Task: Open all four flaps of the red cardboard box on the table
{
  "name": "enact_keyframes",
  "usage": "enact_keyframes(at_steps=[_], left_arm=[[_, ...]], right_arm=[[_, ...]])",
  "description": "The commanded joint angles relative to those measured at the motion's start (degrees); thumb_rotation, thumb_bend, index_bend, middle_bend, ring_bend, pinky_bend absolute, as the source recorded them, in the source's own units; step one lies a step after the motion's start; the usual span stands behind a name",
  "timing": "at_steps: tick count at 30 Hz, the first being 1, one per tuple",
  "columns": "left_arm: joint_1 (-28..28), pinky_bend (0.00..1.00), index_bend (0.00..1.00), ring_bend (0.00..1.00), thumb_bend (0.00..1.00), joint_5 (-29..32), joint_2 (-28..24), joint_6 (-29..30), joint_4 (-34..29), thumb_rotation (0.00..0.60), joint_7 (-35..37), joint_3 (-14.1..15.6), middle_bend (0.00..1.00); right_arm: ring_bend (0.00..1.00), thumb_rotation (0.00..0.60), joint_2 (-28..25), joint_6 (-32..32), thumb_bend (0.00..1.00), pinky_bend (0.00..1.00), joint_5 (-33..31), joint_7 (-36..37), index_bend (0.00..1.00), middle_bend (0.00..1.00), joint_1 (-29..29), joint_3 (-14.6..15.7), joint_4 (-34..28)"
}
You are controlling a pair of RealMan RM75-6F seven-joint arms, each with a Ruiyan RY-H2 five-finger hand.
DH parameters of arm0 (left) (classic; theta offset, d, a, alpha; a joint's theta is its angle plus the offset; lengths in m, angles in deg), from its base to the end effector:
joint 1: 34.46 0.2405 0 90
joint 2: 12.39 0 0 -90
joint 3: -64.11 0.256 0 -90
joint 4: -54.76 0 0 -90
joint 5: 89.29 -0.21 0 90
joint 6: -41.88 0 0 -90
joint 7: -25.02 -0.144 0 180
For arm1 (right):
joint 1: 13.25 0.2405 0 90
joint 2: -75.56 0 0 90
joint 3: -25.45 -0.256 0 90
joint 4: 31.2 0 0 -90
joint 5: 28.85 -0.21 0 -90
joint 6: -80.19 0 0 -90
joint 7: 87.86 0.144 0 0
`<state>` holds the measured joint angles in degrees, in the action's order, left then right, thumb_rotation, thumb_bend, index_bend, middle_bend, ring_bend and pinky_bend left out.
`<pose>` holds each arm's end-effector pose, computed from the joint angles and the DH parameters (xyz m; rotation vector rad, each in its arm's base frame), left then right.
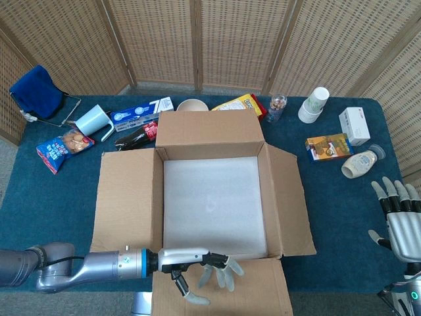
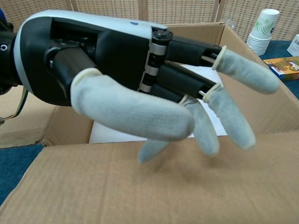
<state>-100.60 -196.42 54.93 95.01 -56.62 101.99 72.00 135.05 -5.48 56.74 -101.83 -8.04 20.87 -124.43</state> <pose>-0.0199 0.2251 0.0305 1.8483 1.7544 0.8862 -0.3095 -0.1893 0.1897 1.4429 -0.6351 0.7012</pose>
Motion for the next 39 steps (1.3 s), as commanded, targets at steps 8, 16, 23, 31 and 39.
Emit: enact_keyframes(at_steps=[8,16,23,31,39], left_arm=[[5.7,0.49,0.19,0.34,0.0,5.91,-7.17,4.99,-1.64,0.531,-18.34,-1.51,0.34],[14.93,0.44,0.2,0.32,0.0,13.88,-12.27,10.79,-1.48,0.532,-39.67,-2.22,0.32],[25.1,0.4,0.2,0.29,0.0,13.3,-14.14,19.66,2.05,0.531,-50.83,0.09,0.29],[36.02,0.32,0.21,0.24,0.0,12.14,-13.75,30.23,6.66,0.536,-62.23,0.98,0.24],[46.24,0.22,0.2,0.16,0.01,12.92,-12.68,39.63,9.82,0.578,-73.23,0.85,0.16]], right_arm=[[0.0,0.6,-0.03,-0.09,0.06,0.06,0.26,0.05,0.03,0.0,-0.01,0.06,-0.11],[0.0,0.6,0.01,-0.15,0.05,0.06,0.81,-0.14,0.04,0.0,0.01,0.28,-0.36],[0.0,0.6,-0.08,0.03,0.06,0.06,1.03,0.12,0.04,0.0,0.06,0.41,-0.62],[0.0,0.6,-0.14,-0.14,0.05,0.06,1.48,0.19,0.03,0.0,-0.01,0.58,-1.06],[0.0,0.6,-0.15,-0.86,0.02,0.06,1.8,0.41,0.03,0.0,-0.25,0.5,-1.46]])
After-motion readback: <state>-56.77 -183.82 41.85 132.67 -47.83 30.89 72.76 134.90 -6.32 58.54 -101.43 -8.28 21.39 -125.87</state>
